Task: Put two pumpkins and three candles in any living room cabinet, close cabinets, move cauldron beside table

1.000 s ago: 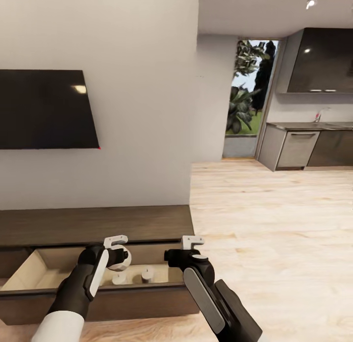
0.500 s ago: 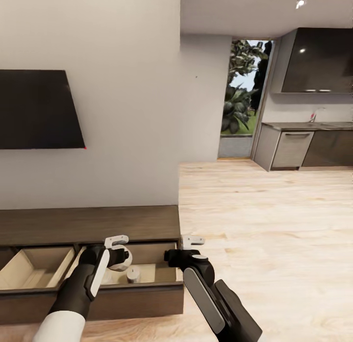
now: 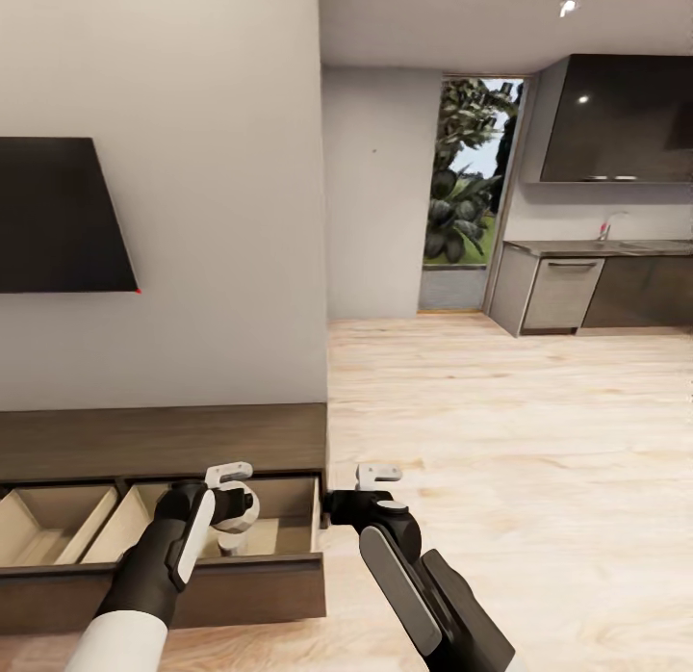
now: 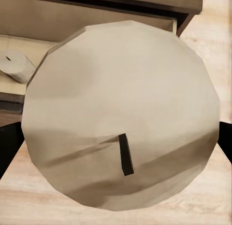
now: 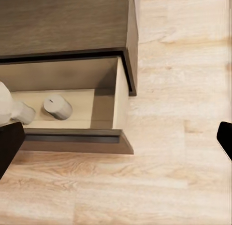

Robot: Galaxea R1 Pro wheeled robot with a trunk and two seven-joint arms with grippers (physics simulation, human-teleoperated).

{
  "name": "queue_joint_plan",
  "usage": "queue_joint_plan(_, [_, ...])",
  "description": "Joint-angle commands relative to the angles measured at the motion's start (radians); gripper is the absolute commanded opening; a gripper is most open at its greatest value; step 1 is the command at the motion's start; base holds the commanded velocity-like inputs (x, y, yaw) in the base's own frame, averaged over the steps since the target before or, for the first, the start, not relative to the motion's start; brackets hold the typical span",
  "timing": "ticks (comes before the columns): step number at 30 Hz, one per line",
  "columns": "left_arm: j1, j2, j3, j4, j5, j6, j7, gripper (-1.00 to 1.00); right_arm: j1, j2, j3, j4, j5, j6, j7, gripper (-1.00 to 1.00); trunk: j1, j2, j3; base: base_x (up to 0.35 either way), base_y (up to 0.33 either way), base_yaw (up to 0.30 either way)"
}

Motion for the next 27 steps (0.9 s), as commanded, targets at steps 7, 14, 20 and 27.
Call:
queue_joint_plan(7, [-0.001, -0.001, 0.002, -0.001, 0.006, 0.005, 0.005, -1.0, -0.001, 0.0, 0.001, -0.001, -0.009, 0.001, -0.01, 1.0, 0.0, -0.001, -0.001, 0.073, -0.281, 0.0])
queue_joint_plan(14, [-0.001, -0.001, 0.002, -0.001, 0.006, 0.005, 0.005, -1.0, -0.001, 0.0, 0.001, -0.001, -0.009, 0.001, -0.009, 1.0, 0.0, -0.001, -0.001, 0.128, -0.036, 0.0])
queue_joint_plan(20, [-0.001, -0.001, 0.002, -0.001, 0.006, 0.005, 0.006, -1.0, -0.001, 0.0, 0.001, -0.001, -0.01, 0.001, -0.008, 1.0, 0.0, -0.001, -0.001, 0.077, 0.031, 0.0])
queue_joint_plan(27, [-0.001, -0.001, 0.002, 0.002, 0.005, 0.005, 0.007, -1.0, -0.001, 0.0, 0.001, -0.001, -0.009, 0.002, -0.008, 1.0, 0.0, -0.001, -0.001, 0.129, 0.004, 0.0])
